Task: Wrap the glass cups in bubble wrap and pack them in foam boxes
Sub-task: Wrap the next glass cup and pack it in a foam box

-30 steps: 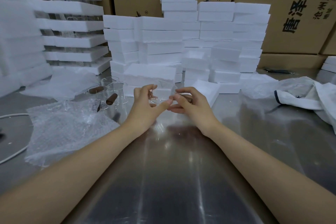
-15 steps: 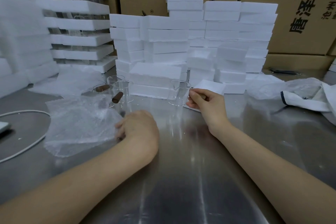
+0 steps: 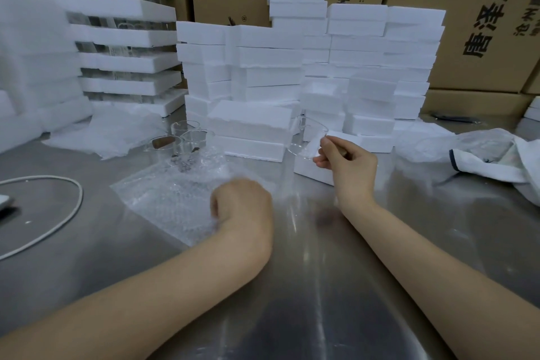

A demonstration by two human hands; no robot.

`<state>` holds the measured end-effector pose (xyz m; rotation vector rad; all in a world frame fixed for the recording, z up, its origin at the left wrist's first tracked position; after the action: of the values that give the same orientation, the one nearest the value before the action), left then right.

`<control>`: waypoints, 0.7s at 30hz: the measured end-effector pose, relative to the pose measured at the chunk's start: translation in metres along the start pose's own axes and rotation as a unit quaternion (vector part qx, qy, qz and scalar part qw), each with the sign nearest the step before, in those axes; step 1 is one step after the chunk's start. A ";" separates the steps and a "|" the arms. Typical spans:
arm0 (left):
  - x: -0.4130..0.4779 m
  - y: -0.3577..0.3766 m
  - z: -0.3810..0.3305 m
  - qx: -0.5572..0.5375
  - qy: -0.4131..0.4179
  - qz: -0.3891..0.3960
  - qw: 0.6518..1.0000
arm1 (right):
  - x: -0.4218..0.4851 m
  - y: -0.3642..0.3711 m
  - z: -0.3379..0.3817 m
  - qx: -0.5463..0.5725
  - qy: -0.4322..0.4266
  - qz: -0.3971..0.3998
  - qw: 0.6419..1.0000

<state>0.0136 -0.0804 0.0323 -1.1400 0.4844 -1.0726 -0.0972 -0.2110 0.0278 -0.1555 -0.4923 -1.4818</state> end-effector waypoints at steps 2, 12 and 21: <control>0.000 0.003 -0.002 -0.020 0.028 0.020 0.999 | 0.000 0.001 -0.001 -0.005 0.001 0.006 1.000; 0.030 0.022 0.005 -0.494 0.074 -0.104 0.860 | -0.003 0.005 -0.001 0.031 0.015 0.015 0.999; 0.054 0.039 0.028 -0.787 -0.092 -0.119 0.598 | -0.010 0.004 0.016 0.091 -0.017 0.011 0.996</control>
<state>0.0766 -0.1124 0.0182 -2.9161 1.2258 -0.4811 -0.0965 -0.1950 0.0391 -0.0419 -0.6476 -1.4075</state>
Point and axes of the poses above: each hand's wrist, its own x-axis towards the middle knuckle, its own y-axis out of the palm, z = x × y, the point moved 3 cm from there along x, towards the middle knuckle, and after that the axes turned 2 degrees about -z, right-handed, at the moved point
